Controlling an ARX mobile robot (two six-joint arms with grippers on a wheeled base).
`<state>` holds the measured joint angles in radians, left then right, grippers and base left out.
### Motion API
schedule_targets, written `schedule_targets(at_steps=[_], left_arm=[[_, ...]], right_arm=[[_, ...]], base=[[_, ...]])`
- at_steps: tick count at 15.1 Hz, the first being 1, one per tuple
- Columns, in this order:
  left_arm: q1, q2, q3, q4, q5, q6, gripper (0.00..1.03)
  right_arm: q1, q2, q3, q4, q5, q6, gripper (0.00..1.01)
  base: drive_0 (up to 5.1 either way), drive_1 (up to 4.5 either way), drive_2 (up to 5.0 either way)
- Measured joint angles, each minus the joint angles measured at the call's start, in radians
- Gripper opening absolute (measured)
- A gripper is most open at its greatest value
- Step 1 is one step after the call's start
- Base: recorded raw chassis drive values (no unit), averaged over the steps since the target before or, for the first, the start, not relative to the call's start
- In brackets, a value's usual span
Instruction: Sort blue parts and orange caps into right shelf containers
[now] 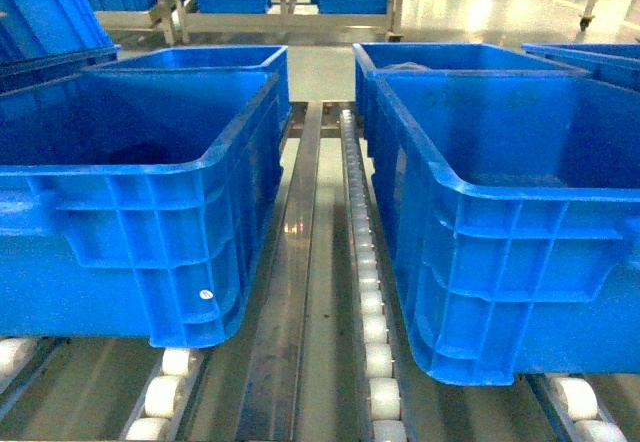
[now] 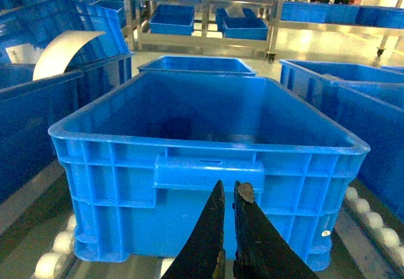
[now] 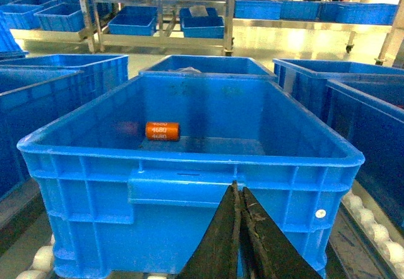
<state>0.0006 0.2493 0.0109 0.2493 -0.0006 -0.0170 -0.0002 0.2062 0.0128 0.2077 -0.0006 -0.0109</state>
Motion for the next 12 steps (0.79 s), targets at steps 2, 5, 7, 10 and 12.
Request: schedule_targets(at_steps=[2, 5, 7, 10, 12], left_arm=[[0.000, -0.043, 0.000, -0.041, 0.000, 0.000, 0.02], [0.000, -0.128, 0.003, -0.151, -0.002, 0.000, 0.02], [0.000, -0.242, 0.005, -0.240, -0.002, 0.001, 0.02], [0.000, -0.242, 0.000, -0.254, 0.000, 0.002, 0.02], [0.000, -0.242, 0.000, -0.253, 0.000, 0.002, 0.12]], right_arm=[[0.000, -0.035, 0.000, -0.035, 0.000, 0.000, 0.02], [0.000, -0.201, 0.002, -0.205, 0.001, 0.000, 0.02], [0.000, -0.201, 0.000, -0.207, 0.000, 0.002, 0.02], [0.000, -0.201, 0.000, -0.211, 0.001, 0.003, 0.02], [0.000, -0.201, 0.000, -0.212, 0.001, 0.003, 0.18]], base=[[0.0, 0.00, 0.0], [0.0, 0.00, 0.0], [0.0, 0.00, 0.0], [0.0, 0.00, 0.0], [0.0, 0.00, 0.0]])
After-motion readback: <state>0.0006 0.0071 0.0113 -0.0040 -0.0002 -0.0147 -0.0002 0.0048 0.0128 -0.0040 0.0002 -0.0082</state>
